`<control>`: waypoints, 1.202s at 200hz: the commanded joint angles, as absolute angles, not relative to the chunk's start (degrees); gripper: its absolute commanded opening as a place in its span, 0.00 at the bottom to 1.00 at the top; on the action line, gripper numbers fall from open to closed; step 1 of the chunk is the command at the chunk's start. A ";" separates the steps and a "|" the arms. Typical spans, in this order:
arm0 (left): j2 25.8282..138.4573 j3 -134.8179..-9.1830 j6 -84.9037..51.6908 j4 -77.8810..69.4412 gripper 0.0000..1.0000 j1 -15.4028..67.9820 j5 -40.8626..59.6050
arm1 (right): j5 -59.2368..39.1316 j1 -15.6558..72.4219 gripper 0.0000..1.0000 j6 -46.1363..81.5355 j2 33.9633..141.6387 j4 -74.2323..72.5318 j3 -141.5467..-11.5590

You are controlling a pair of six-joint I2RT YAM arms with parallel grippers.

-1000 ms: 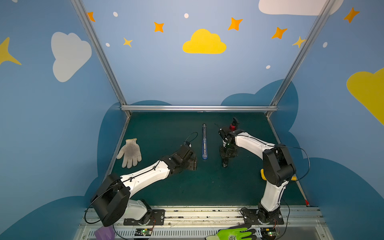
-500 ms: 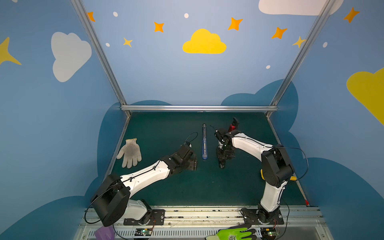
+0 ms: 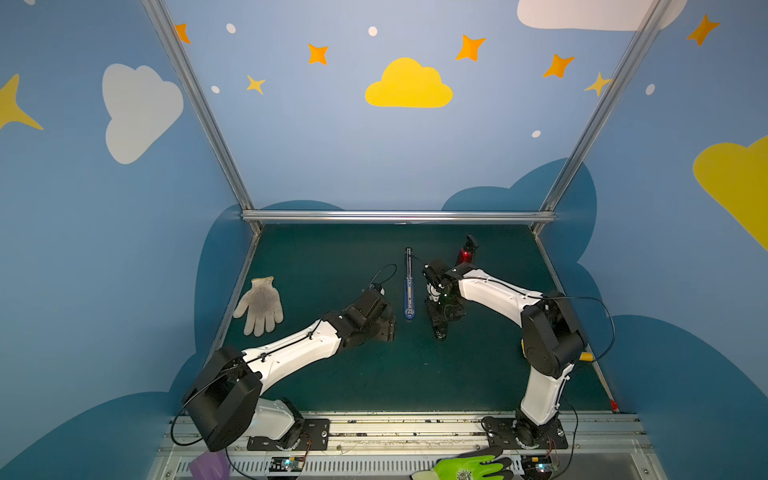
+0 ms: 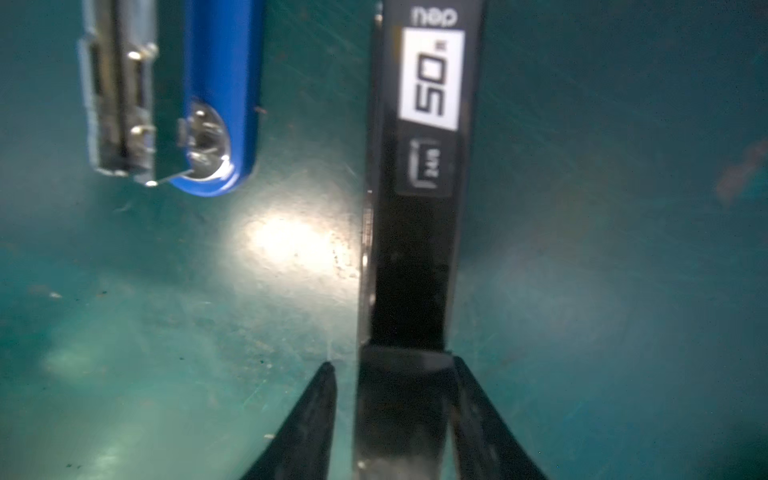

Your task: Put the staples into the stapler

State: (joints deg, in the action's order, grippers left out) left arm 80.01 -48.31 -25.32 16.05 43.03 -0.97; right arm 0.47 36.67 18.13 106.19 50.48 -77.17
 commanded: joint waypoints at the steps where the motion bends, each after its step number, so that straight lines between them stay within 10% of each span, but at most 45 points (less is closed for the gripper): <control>1: 81.01 -51.48 -22.20 15.60 0.78 42.81 0.47 | -2.12 36.37 0.60 17.48 100.67 49.31 -75.22; 74: 90.34 -64.06 12.10 16.76 0.77 42.21 23.21 | -16.85 22.80 0.66 24.46 79.06 40.98 -56.36; 126: 100.70 -74.75 44.80 24.52 0.78 43.67 20.45 | -22.93 15.07 0.66 27.12 70.89 38.44 -46.55; 240: 116.21 -85.42 68.05 24.61 0.76 47.86 14.82 | -30.64 6.83 0.64 27.05 71.48 34.87 -40.84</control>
State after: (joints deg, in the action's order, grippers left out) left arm 115.33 -84.27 63.26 26.15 47.57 16.14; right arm -27.90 7.90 27.09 70.98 36.58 -41.95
